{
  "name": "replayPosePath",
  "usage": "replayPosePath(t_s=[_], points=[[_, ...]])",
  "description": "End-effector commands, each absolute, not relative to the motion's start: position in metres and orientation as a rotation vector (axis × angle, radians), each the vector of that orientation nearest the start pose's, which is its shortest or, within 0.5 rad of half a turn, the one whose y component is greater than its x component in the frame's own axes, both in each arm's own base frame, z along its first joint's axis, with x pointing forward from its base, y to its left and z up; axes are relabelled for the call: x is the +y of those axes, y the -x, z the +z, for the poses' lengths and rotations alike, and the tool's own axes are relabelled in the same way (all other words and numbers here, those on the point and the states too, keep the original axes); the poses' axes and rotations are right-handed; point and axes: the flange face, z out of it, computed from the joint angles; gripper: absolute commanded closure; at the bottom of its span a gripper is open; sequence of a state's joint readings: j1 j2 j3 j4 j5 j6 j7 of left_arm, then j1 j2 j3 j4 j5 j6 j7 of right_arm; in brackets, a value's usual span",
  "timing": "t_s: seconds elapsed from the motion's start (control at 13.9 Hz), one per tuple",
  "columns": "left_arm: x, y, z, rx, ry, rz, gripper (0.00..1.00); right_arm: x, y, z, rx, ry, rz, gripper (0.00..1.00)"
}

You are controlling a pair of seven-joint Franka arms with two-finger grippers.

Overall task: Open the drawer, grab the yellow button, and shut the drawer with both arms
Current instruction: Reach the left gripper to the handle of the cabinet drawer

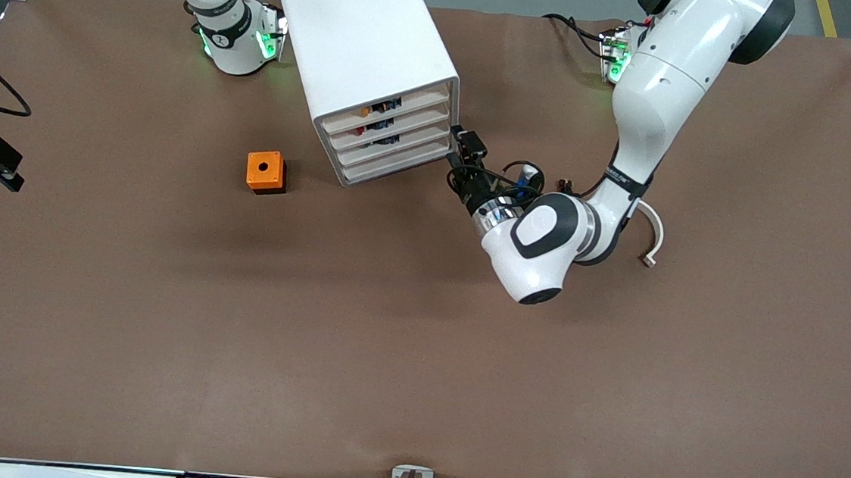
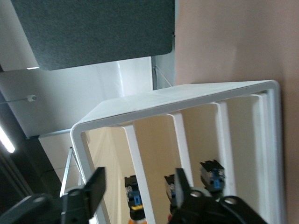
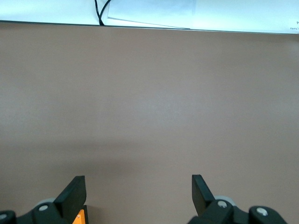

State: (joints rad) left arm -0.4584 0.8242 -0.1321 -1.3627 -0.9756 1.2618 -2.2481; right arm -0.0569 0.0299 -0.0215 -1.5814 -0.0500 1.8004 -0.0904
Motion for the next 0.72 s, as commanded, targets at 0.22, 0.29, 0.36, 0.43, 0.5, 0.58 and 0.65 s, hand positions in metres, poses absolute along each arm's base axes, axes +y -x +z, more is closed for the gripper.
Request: replayPosePath(t_s=[0.22, 0.29, 0.36, 0.43, 0.5, 0.58, 0.65], points=[[-0.469, -0.469, 0.256, -1.536, 1.218, 1.494, 0.42, -0.05, -0.582, 0.63, -0.023, 3.196, -0.307, 0.0], [-0.473, -0.463, 0.25, -1.524, 1.215, 1.486, 0.42, -0.05, -0.582, 0.63, -0.023, 3.196, -0.307, 0.0], [-0.477, -0.46, 0.249, -1.52, 1.216, 1.481, 0.42, -0.05, -0.582, 0.63, -0.023, 3.196, -0.307, 0.0], [-0.481, -0.455, 0.249, -1.51, 1.221, 1.475, 0.42, -0.05, -0.582, 0.63, -0.023, 3.195, -0.307, 0.0], [-0.489, -0.446, 0.248, -1.494, 1.229, 1.462, 0.42, -0.05, -0.582, 0.63, -0.023, 3.196, -0.307, 0.0], [-0.492, -0.441, 0.247, -1.487, 1.228, 1.456, 0.43, -0.05, -0.582, 0.63, -0.023, 3.196, -0.307, 0.0], [-0.497, -0.433, 0.244, -1.474, 1.234, 1.445, 0.44, -0.05, -0.582, 0.63, -0.023, 3.196, -0.307, 0.0]])
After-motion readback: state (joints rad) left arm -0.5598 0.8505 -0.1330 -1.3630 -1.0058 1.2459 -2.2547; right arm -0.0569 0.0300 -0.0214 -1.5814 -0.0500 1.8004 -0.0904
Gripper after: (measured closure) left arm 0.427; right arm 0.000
